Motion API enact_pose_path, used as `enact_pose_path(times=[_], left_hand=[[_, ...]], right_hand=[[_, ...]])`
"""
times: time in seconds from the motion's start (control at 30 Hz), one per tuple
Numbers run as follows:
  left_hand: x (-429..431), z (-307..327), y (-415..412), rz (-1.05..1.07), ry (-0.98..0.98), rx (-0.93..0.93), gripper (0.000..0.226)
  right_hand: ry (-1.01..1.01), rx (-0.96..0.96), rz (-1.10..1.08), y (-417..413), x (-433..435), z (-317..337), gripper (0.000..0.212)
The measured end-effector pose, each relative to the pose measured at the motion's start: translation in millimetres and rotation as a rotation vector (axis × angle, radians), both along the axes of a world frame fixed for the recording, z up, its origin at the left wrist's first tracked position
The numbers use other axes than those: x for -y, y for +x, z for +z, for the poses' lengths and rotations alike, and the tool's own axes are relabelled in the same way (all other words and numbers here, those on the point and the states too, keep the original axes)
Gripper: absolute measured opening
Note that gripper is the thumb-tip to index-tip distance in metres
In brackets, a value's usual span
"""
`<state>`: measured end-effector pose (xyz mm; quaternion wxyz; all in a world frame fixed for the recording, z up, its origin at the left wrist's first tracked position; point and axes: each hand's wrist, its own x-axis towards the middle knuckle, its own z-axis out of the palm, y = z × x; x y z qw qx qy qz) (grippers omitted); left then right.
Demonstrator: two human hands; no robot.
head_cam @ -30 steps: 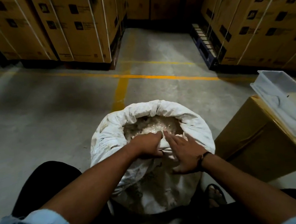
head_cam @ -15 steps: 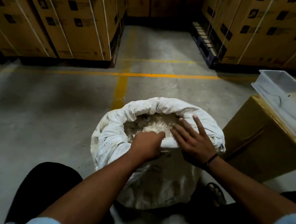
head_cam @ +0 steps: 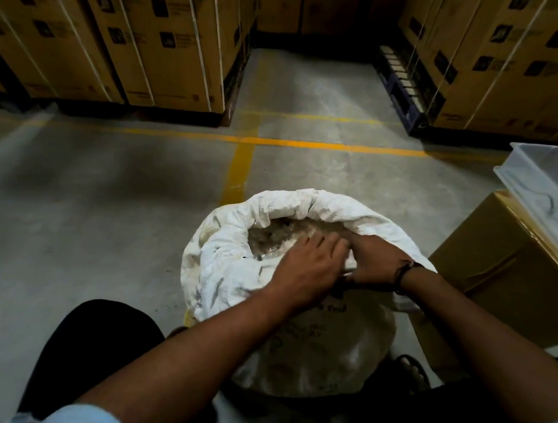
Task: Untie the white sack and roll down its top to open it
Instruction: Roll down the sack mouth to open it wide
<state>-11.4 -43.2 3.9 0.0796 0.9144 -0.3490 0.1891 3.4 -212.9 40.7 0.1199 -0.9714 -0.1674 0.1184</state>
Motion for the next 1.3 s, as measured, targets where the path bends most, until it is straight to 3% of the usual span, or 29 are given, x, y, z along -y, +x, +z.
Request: enact_pose_path(times=[0.1, 0.17, 0.23, 0.3, 0.37, 0.43, 0.5, 0.57, 0.7, 0.8, 0.9, 0.97, 1.03, 1.1, 1.2, 1.3], left_hand=[[-9, 1, -3, 0.001, -0.107, -0.374, 0.067], [-26, 2, 8, 0.057, -0.14, -0.577, 0.084], [-39, 1, 16, 0.139, -0.023, -0.621, 0.086], [-41, -3, 17, 0.189, 0.019, -0.594, 0.069], [-38, -4, 12, 0.2, 0.047, -0.478, 0.051], [-33, -7, 6, 0.2, 0.105, -0.333, 0.042], [-28, -13, -2, 0.178, 0.136, -0.201, 0.048], [-20, -20, -13, 0.122, 0.092, -0.125, 0.054], [-22, -6, -13, 0.116, 0.045, -0.338, 0.056], [-48, 9, 4, 0.199, -0.071, -0.573, 0.08], [-75, 11, 16, 0.464, -0.345, -0.6, 0.071], [-84, 10, 22, 0.674, -0.289, -0.533, 0.061], [-92, 8, 25, 0.873, -0.314, -0.553, 0.075], [-96, 11, 31, 1.07, -0.439, -0.716, 0.096], [-102, 10, 41, 1.264, -0.555, -1.068, 0.131], [-103, -10, 43, 1.238, -0.753, -1.234, 0.15]], right_hand=[[-0.282, 0.215, -0.031, -8, -4, -8, 0.057], [-0.35, 0.44, 0.045, -17, -8, -21, 0.048], [-0.335, 0.747, 0.118, -23, -8, -30, 0.046], [-0.36, 0.896, 0.125, -25, -10, -31, 0.044], [-0.439, 0.753, 0.12, -25, -14, -28, 0.051], [-0.418, 0.408, 0.163, -26, -16, -24, 0.077], [-0.216, 0.015, 0.162, -26, -17, -22, 0.101], [-0.068, -0.138, 0.086, -25, -19, -16, 0.099], [-0.29, 0.248, 0.046, -22, -24, -19, 0.048], [-0.31, 0.439, 0.078, -24, -25, -35, 0.048], [-0.392, 0.462, 0.004, -22, -22, -36, 0.047], [-0.427, 0.306, -0.017, -17, -21, -31, 0.072], [-0.407, 0.153, 0.028, -18, -29, -19, 0.109], [-0.395, 0.126, 0.126, -29, -48, -6, 0.131], [-0.269, 0.149, 0.2, -52, -85, -5, 0.134], [-0.232, 0.214, 0.257, -66, -123, -26, 0.132]])
